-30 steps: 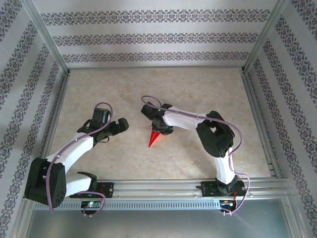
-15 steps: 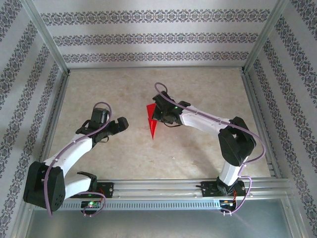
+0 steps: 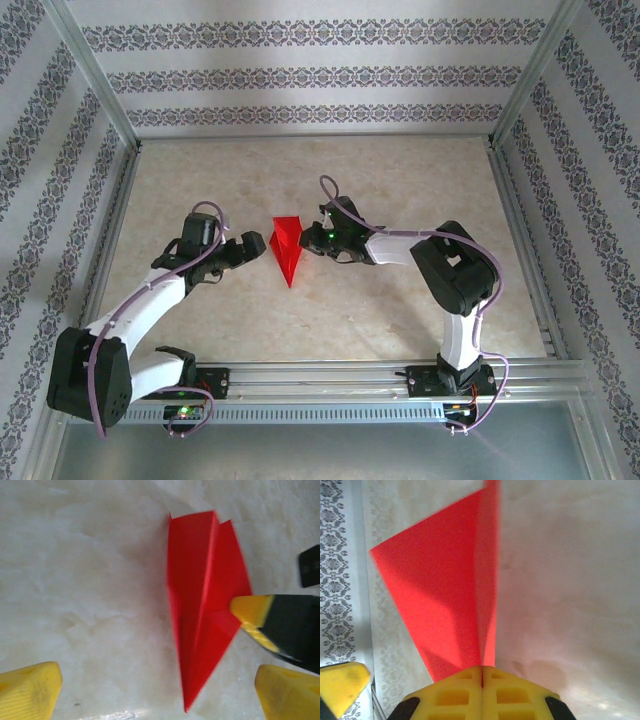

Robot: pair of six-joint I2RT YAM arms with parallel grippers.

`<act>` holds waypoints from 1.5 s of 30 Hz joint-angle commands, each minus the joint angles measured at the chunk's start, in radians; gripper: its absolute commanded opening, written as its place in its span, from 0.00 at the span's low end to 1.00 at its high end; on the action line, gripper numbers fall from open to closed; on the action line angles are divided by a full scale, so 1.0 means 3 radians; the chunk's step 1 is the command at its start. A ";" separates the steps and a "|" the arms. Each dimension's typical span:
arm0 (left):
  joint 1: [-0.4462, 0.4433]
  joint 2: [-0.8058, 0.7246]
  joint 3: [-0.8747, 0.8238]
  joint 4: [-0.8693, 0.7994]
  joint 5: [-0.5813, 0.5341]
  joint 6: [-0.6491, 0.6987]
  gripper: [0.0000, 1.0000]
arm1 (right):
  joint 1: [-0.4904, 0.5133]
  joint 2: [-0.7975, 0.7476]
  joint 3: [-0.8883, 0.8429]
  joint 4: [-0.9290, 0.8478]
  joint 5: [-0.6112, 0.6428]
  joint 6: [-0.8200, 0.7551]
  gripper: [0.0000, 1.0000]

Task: Fold a paper plane with a square sheet of paper (pick it up from the middle)
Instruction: Turn over a paper plane at the center of the table.

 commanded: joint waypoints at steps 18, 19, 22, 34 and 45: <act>-0.0677 0.1137 0.0578 0.0553 -0.0076 -0.0539 0.53 | -0.0203 0.0045 -0.0446 0.0578 -0.0308 0.0033 0.00; -0.0667 0.1137 0.0563 0.0570 -0.0125 -0.0514 0.51 | -0.0206 0.0045 -0.0452 0.0581 -0.0309 0.0034 0.00; -0.0636 0.1138 0.0507 0.0590 -0.0230 -0.0494 0.44 | -0.0220 0.0053 -0.0458 0.0580 -0.0317 0.0032 0.00; -0.0564 0.1595 0.0562 0.1042 0.0190 -0.0623 0.26 | -0.0231 0.0101 -0.0428 0.0579 -0.0366 0.0062 0.00; -0.0496 0.1590 0.0444 0.0977 -0.0053 -0.0689 0.04 | -0.0270 0.0035 -0.0544 0.0585 -0.0276 0.0099 0.00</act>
